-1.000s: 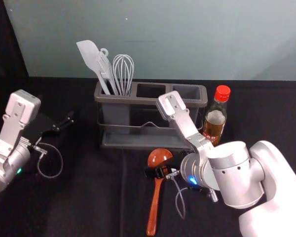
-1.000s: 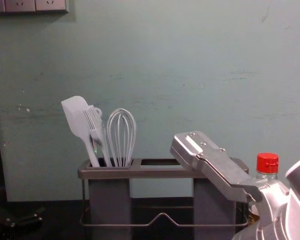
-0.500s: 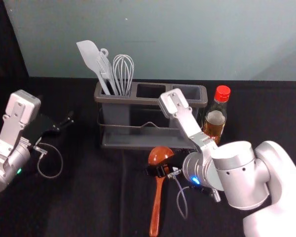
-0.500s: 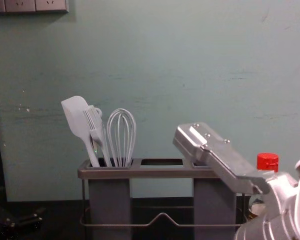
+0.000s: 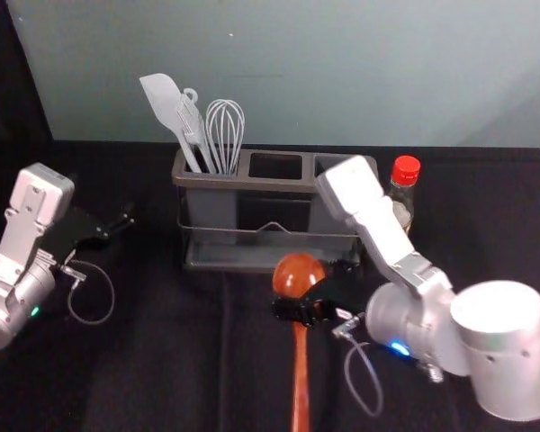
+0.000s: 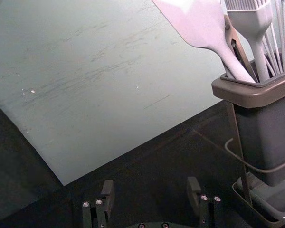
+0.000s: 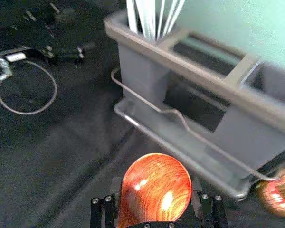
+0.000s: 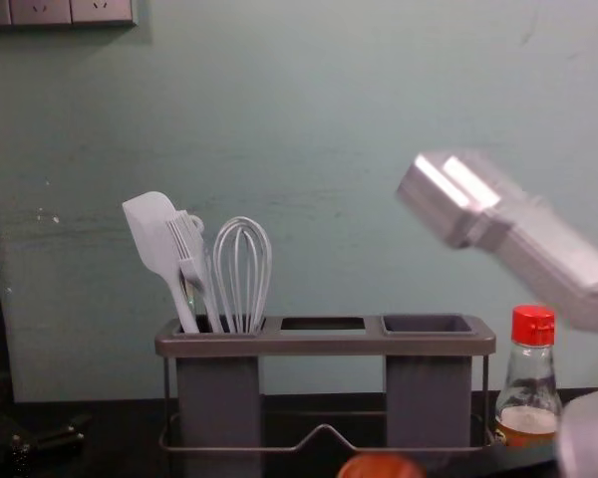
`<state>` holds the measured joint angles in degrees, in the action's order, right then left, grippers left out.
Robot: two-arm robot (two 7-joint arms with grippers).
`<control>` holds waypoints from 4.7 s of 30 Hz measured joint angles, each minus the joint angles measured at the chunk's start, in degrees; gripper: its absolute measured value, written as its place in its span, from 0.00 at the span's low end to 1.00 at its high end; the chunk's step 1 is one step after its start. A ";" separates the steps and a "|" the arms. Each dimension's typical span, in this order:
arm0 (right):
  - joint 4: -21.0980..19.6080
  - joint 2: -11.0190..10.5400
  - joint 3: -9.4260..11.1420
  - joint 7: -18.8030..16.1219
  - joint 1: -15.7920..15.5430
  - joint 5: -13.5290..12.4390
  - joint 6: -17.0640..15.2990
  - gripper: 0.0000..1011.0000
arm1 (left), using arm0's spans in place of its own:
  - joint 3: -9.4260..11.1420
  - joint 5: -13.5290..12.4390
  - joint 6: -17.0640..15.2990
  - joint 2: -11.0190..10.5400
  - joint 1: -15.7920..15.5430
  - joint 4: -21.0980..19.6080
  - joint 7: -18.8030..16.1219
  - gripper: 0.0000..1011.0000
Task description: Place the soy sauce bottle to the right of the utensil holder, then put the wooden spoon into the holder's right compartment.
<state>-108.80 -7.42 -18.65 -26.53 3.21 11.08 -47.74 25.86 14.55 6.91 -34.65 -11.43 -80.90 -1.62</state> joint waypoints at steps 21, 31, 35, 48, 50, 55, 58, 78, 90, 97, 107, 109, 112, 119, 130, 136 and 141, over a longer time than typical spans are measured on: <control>-11.34 -9.82 6.50 4.35 -5.90 -1.16 23.67 0.86 | 0.00 0.00 0.00 0.00 0.00 0.00 0.00 0.99; -5.90 -11.99 4.84 7.77 -0.22 2.44 32.85 0.86 | 0.00 0.00 0.00 0.00 0.00 0.00 0.00 0.99; -3.25 -11.97 3.98 8.72 2.19 3.25 36.53 0.86 | 0.00 0.00 0.00 0.00 0.00 0.00 0.00 0.99; 4.62 -9.66 1.17 13.96 10.33 7.78 46.13 0.86 | 0.00 0.00 0.00 0.00 0.00 0.00 0.00 0.99; 5.37 -9.24 0.99 14.52 11.41 8.34 46.68 0.86 | 0.00 0.00 0.00 0.00 0.00 0.00 0.00 0.99; 6.27 -8.61 0.56 15.19 13.30 9.52 47.13 0.86 | 0.00 0.00 0.00 0.00 0.00 0.00 0.00 0.99; 7.28 -8.20 0.21 15.57 14.72 10.32 47.39 0.86 | 0.00 0.00 0.00 0.00 0.00 0.00 0.00 0.99; 19.91 -6.21 -2.37 19.70 18.88 13.23 54.83 0.86 | 0.00 0.00 0.00 0.00 0.00 0.00 0.00 0.99; 26.76 -4.84 -2.62 22.36 17.65 13.76 57.13 0.86 | -0.01 0.00 0.00 0.00 0.00 0.00 0.00 0.99; 27.58 -4.75 -2.49 22.40 17.26 13.72 57.60 0.88 | 0.00 0.00 0.00 0.00 0.00 0.00 0.00 0.99; 25.34 -4.60 -1.14 21.44 16.45 11.51 57.50 0.99 | 0.00 0.00 0.00 0.00 0.00 0.00 0.00 0.99; 24.01 -4.65 -0.68 21.22 15.90 10.85 57.11 0.99 | 0.00 0.00 0.00 0.00 0.00 0.00 0.00 0.99; 21.79 -4.75 0.08 20.59 14.80 9.66 56.06 0.99 | 0.00 0.00 0.00 0.00 0.00 0.00 0.00 0.99; 14.94 -5.04 1.65 19.21 10.44 7.64 51.35 0.99 | 0.00 0.00 0.00 0.00 0.00 0.00 0.00 0.99; 0.71 -7.10 4.97 12.17 0.06 0.96 37.30 0.99 | 0.00 0.00 0.00 0.00 0.00 0.00 0.00 0.99; -4.97 -8.94 6.71 9.19 -5.12 -1.94 29.78 0.99 | 0.00 0.00 0.00 0.00 0.00 0.00 0.00 0.99; -7.33 -9.77 7.96 8.49 -9.15 -3.81 27.52 0.99 | 0.00 0.00 0.00 0.00 0.00 0.00 0.00 0.99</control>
<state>-116.12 -17.20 -10.69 -18.03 -5.93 7.28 -20.23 25.86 14.55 6.91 -34.65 -11.43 -80.90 -1.62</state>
